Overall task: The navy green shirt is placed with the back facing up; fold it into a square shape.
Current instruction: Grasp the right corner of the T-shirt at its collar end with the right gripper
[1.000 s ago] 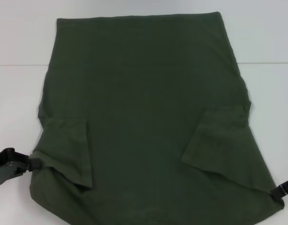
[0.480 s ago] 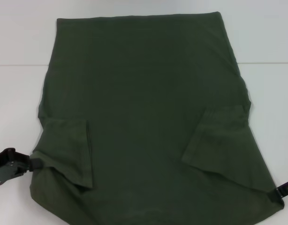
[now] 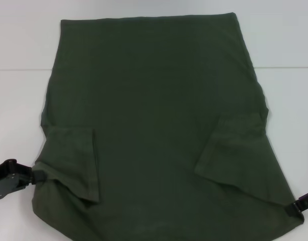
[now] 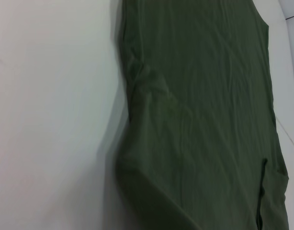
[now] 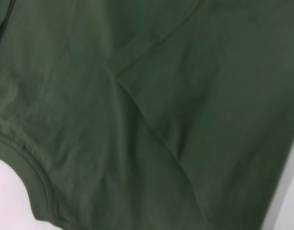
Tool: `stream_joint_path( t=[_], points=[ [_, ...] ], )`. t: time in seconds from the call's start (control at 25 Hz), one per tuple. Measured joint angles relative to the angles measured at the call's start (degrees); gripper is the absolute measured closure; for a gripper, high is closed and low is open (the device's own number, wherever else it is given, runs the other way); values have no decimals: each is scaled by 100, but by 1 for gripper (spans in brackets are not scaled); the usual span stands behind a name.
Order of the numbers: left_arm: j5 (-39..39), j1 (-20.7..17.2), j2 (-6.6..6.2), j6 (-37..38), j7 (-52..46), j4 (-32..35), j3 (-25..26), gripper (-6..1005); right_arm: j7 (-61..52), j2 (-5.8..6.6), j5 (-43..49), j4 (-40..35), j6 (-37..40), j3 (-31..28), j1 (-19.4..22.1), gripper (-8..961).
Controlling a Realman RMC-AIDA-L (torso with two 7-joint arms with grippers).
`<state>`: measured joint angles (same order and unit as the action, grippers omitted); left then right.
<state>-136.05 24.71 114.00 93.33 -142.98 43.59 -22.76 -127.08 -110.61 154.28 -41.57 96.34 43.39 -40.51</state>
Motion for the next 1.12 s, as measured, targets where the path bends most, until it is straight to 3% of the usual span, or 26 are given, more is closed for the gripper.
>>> stream_joint_path(
  t=[1.12],
  points=[
    [4, -15, 9, -8, -19, 0, -1, 996, -96, -265, 203, 60, -114, 156, -96, 188]
  ],
)
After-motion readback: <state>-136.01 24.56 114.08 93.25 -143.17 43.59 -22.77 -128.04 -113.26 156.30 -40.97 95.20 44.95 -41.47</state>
